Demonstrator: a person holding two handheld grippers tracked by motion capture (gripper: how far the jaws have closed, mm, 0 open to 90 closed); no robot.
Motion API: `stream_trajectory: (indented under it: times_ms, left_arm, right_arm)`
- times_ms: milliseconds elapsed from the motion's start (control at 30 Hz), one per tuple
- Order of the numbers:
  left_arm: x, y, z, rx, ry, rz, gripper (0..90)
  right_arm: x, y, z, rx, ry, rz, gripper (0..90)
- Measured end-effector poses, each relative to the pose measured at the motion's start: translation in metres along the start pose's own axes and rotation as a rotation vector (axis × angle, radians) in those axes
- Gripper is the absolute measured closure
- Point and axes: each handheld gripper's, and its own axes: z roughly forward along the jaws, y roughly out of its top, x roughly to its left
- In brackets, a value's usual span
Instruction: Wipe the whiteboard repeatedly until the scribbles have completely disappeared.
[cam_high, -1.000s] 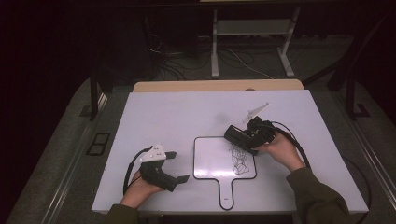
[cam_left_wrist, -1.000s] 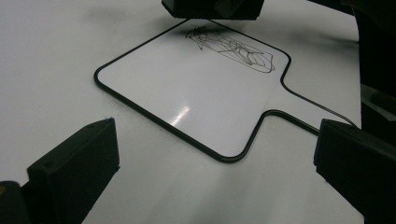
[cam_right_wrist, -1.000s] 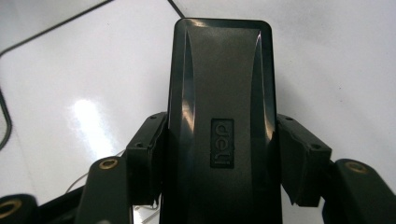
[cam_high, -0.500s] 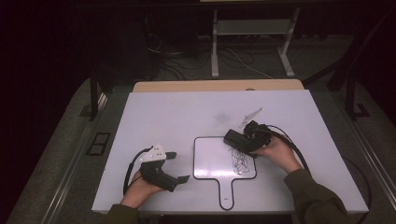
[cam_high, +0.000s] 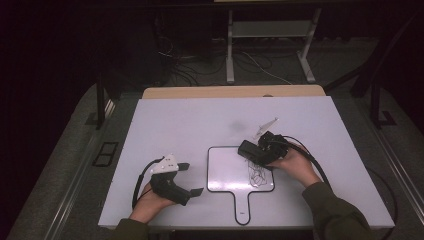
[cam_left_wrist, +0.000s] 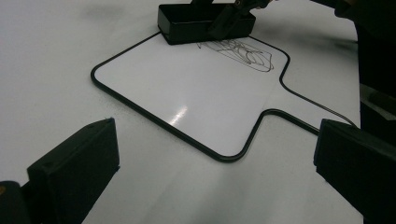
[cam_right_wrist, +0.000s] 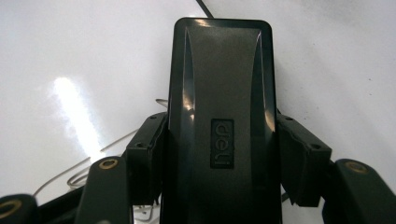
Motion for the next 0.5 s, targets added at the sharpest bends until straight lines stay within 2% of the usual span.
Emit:
stream_trajectory:
  times_ms: [333,433,467,500]
  left_arm:
    - [0.0,0.0,0.0,-0.001,0.0,-0.002,0.0]
    - [0.0,0.0,0.0,0.004,0.0,0.0,0.0]
    - [0.0,0.0,0.0,0.001,0.0,0.0,0.0]
    - [0.0,0.0,0.0,0.002,0.0,-0.003,0.0]
  right_arm:
    - [0.009,0.005,0.003,0.0,0.001,-0.028,38.6]
    - [0.014,0.007,0.004,-0.003,0.019,-0.031,38.6]
    - [0.014,0.008,0.005,0.0,0.014,-0.046,38.6]
    - [0.016,0.008,0.005,-0.004,0.027,-0.036,38.6]
